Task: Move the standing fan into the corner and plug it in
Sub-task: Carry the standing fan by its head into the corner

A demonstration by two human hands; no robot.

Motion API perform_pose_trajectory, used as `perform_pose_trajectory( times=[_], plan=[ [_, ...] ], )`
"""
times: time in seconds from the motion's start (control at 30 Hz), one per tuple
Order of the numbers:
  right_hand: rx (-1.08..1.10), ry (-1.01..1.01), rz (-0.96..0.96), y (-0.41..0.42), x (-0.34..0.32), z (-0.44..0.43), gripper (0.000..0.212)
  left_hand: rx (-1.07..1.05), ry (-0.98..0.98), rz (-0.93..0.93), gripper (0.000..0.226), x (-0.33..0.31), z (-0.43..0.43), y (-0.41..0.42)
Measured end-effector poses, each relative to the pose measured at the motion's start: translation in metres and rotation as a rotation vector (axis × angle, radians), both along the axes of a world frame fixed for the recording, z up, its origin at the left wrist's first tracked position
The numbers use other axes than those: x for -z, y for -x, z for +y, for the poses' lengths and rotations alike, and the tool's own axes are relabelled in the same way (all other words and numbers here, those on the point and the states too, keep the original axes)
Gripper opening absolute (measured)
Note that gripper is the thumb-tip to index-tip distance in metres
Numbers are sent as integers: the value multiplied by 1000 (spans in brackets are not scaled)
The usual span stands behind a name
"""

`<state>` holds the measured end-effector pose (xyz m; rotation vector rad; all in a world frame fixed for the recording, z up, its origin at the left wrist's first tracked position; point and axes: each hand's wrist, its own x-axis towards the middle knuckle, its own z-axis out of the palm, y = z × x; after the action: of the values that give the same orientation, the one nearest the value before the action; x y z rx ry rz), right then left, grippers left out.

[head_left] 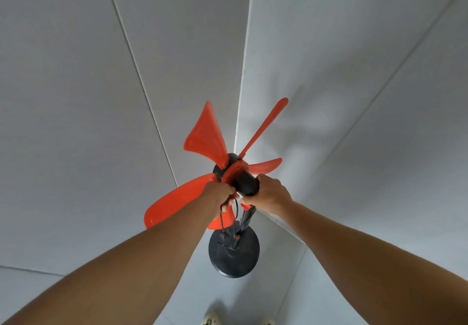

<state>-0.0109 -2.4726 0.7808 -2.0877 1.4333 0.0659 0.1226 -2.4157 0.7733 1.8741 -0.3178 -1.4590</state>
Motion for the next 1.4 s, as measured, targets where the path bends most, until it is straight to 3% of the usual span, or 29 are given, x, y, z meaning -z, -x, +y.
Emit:
perform_pose_trajectory(
  times=[0.33, 0.77, 1.23, 1.4],
  plan=[
    [-88, -48, 1, -38, 59, -86, 55, -134, -52, 55, 17, 64, -72, -33],
    [-180, -38, 3, -65, 111, -135, 57, -372, -17, 179, 12, 109, -112, -43],
    [-216, -132, -39, -77, 111, -172, 59, -335, -7, 156, 13, 104, -140, -50],
    [-261, -103, -11, -78, 103, -174, 64, -292, -53, 63, 7, 102, -140, -54]
  ],
)
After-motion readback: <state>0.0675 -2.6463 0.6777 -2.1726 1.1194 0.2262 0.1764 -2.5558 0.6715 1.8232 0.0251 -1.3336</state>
